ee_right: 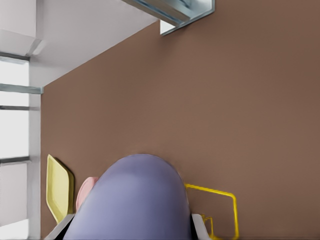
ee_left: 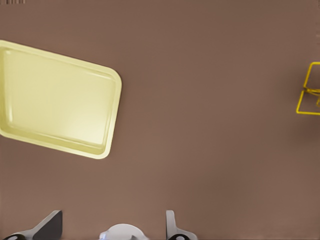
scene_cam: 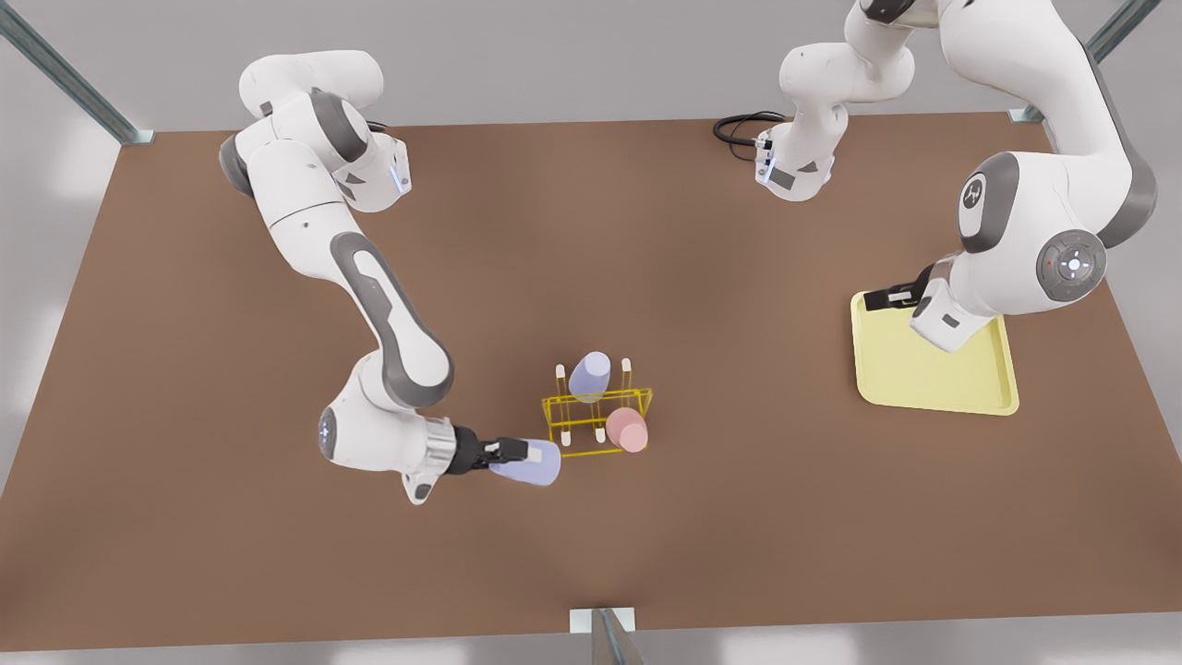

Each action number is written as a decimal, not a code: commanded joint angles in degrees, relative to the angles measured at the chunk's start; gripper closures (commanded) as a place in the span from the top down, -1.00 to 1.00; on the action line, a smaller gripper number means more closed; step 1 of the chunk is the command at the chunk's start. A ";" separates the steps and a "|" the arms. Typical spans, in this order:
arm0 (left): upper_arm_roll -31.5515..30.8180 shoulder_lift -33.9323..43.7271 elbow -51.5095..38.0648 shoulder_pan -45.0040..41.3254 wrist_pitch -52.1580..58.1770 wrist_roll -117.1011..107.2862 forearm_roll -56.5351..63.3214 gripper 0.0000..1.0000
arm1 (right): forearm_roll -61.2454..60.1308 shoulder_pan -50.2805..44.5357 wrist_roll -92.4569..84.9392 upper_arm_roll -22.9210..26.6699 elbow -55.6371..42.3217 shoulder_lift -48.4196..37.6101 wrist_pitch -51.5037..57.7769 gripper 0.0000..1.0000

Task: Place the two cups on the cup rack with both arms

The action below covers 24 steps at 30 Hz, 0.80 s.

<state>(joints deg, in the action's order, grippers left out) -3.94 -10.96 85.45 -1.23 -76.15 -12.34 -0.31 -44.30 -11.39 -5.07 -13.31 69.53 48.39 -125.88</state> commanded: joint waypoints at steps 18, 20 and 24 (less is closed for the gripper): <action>-0.10 -0.29 -0.02 0.09 0.48 6.98 -0.13 1.00 | 0.35 -0.21 -0.99 -3.30 0.61 1.35 4.51 0.51; -0.10 -0.29 -0.02 0.09 0.48 6.98 -0.13 1.00 | 0.44 -0.21 -0.99 -3.21 0.52 1.70 4.51 0.64; -0.10 -0.20 -0.11 0.00 0.57 6.80 -0.13 1.00 | 0.53 -0.73 -0.47 -3.30 -0.45 2.58 4.51 1.00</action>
<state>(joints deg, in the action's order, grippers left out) -4.03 -11.28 85.38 -1.24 -75.65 -7.24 -0.47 -43.81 -11.99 -6.09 -16.56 69.13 51.08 -122.01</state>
